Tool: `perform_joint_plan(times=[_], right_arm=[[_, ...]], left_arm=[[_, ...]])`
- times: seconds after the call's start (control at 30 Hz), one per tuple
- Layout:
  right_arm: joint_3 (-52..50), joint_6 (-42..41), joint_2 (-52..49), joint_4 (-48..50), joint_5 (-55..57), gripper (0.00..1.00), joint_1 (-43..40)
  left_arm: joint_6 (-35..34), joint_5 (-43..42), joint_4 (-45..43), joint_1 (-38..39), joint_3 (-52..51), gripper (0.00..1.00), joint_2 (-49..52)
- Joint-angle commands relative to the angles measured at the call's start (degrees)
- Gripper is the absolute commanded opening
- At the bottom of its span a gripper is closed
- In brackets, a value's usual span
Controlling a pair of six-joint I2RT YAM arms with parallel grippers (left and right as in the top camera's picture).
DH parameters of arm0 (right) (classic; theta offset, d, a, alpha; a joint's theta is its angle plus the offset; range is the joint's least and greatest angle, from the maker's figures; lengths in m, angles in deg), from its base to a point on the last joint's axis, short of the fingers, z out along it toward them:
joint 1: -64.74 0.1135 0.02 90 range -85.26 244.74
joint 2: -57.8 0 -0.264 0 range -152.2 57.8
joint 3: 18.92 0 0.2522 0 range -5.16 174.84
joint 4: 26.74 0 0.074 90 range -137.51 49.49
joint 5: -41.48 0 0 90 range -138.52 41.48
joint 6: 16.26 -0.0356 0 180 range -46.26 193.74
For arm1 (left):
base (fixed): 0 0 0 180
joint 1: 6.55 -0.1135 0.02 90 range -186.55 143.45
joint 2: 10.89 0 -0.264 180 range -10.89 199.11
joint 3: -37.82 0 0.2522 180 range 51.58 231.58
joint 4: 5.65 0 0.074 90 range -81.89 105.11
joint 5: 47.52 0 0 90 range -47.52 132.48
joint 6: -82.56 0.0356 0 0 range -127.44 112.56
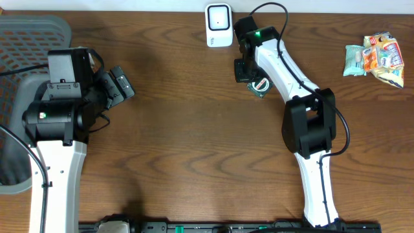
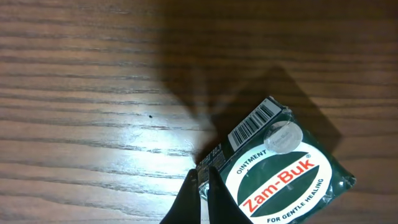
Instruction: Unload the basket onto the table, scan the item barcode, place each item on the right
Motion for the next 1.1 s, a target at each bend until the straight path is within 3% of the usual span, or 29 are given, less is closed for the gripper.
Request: perform_joint_plan(times=[0.0,0.63,0.83,1.07], right_arm=[[0.11,0.85,0.48,1.07,0.28,0.01,-0.24],[-5.03,1.92,0.13,1.20,2.93,0.01,-0.26],[-4.48,2.56,1.16,-8.02,3.41,0.01,-0.24],[-3.96,1.49,6.08,-15.80,12.04,0.01,-0.26]], left_arm=[[0.76,0.55,0.02,-0.35,0.50,0.98,-0.04],[0.76,0.55,0.02,-0.35,0.50,0.98,-0.04],[0.76,0.52,0.02,-0.35,0.50,0.98,-0.04],[0.76,0.55,0.04,-0.35,0.52,0.98,-0.04]])
